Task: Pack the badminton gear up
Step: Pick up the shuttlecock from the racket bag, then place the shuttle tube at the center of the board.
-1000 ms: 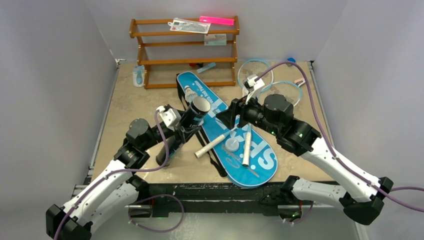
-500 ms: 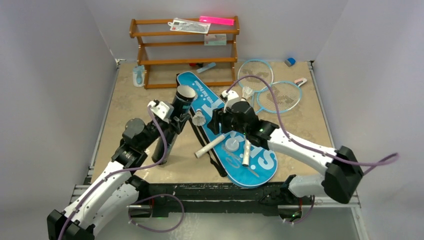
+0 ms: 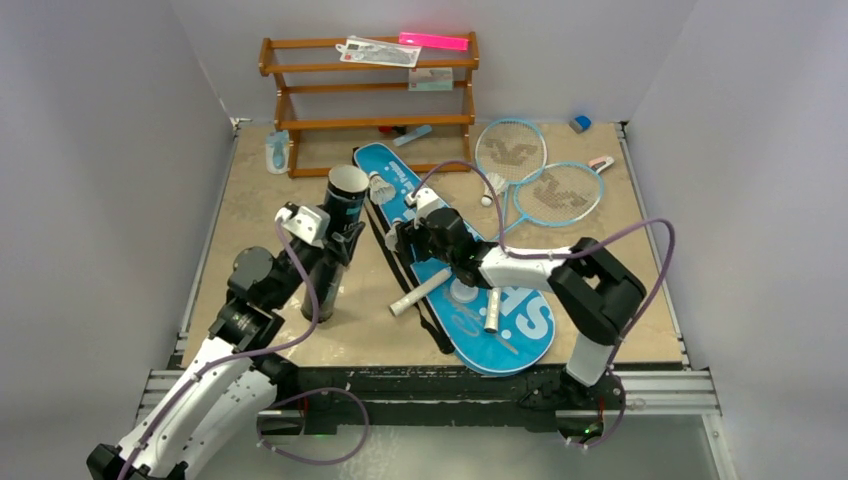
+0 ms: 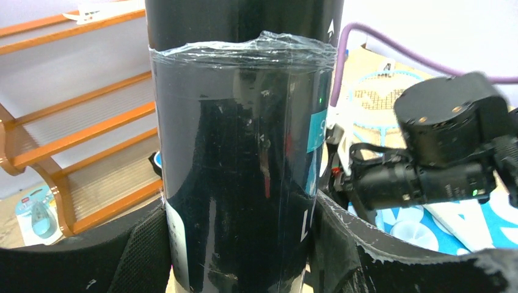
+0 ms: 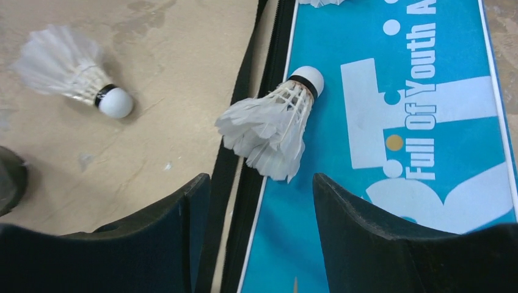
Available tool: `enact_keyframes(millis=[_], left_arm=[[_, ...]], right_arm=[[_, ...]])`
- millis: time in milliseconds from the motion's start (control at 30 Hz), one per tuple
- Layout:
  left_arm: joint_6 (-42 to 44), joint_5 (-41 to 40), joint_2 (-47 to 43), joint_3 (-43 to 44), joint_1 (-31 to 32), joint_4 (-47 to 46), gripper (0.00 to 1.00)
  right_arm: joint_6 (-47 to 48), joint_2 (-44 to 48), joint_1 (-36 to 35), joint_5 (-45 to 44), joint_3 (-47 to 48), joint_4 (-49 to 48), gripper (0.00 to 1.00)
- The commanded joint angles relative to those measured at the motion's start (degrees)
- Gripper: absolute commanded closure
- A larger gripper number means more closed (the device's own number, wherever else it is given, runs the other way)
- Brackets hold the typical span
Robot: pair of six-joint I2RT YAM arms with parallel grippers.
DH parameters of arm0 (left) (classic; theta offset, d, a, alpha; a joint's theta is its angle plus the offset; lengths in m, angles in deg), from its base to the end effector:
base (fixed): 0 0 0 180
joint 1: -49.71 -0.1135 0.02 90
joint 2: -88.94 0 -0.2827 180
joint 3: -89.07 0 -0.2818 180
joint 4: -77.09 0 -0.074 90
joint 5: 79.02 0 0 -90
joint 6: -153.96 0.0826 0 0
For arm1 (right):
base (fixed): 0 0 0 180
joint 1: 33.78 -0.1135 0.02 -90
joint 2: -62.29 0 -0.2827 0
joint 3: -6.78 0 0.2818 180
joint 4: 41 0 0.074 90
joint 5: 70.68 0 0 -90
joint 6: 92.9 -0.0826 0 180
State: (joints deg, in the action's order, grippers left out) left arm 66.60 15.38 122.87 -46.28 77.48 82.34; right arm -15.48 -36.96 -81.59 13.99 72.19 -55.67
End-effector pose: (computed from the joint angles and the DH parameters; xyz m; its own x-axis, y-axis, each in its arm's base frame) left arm 0.1899 -0.1072 0.3386 0.1088 -0.0054 -0.9941 0.5277 0.8478 0.0532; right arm 0.3059 0.3261 0.1843 -0.3631 -0.0777 -0.9285 -0.6145 0.7691 0.1760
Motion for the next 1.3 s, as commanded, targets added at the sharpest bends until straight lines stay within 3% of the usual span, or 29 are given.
enact_keyframes(millis=[0,333,567,867,1000,1267], left_arm=[[0.28,-2.78,-1.78,1.17,-0.37,-3.94,0.69],[-2.18,-6.08,-5.11,-2.02,-0.44,-9.54,0.69],[-17.35,-6.37,-5.14,-6.63,-0.46,-19.21,0.72],[-19.71,-7.19,1.63,-12.59,-0.46,-36.96,0.73],[-18.05,-7.83,5.66,-14.46,0.08,-44.89,0.73],[-7.79,-8.0,16.25,-16.51,3.61,-63.13,0.72]], right_arm=[[3.7,-3.3,0.26,-2.5,5.19,-5.55,0.36],[7.42,-10.26,0.19,-6.23,10.33,-4.86,0.41],[8.51,-12.09,0.25,-7.99,10.3,-5.47,0.43],[5.98,-6.72,0.2,-9.81,7.88,-5.08,0.89],[1.51,-1.82,0.22,-10.36,7.34,0.13,0.96],[-3.52,8.78,0.69,-10.55,3.55,8.48,0.98]])
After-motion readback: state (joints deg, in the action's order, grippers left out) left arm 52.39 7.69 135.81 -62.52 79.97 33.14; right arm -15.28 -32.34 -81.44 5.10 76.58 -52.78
